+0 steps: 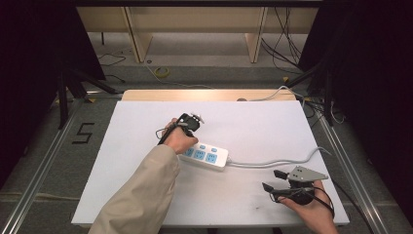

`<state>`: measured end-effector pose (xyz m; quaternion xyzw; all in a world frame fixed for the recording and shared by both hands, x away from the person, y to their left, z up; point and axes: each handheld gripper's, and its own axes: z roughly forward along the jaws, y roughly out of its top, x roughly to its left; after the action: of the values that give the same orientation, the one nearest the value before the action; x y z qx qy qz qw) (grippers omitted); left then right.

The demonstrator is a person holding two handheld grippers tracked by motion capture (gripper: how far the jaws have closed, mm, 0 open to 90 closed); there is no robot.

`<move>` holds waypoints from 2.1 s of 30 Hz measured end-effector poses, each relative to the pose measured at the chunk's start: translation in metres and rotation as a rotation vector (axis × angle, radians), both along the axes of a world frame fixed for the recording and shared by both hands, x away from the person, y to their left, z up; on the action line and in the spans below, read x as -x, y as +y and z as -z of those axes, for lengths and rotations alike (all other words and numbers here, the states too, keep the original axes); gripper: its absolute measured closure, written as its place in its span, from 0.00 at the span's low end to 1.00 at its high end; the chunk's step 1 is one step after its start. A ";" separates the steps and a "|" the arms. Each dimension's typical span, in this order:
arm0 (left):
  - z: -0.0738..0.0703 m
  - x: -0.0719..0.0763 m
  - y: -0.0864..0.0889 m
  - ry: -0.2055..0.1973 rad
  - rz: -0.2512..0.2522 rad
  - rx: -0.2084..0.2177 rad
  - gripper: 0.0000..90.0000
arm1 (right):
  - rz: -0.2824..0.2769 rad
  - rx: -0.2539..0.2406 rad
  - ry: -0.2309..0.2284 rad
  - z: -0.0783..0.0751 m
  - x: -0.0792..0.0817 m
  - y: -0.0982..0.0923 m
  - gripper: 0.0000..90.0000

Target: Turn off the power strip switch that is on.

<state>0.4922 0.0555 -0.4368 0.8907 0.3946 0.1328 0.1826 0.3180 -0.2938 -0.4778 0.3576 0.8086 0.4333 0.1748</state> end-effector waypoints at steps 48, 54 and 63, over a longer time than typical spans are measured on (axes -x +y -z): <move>-0.002 -0.002 -0.008 0.038 0.005 -0.064 1.00 | -0.001 0.003 0.001 -0.001 0.001 0.001 0.38; -0.001 -0.002 -0.009 0.038 0.007 -0.081 1.00 | -0.004 0.002 -0.001 -0.001 0.001 0.001 0.38; -0.001 -0.002 -0.008 0.042 -0.001 -0.065 1.00 | -0.003 0.002 0.001 0.000 0.000 0.001 0.38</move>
<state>0.4946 0.0477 -0.4353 0.8985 0.3943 0.1268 0.1452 0.3176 -0.2929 -0.4774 0.3563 0.8098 0.4324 0.1740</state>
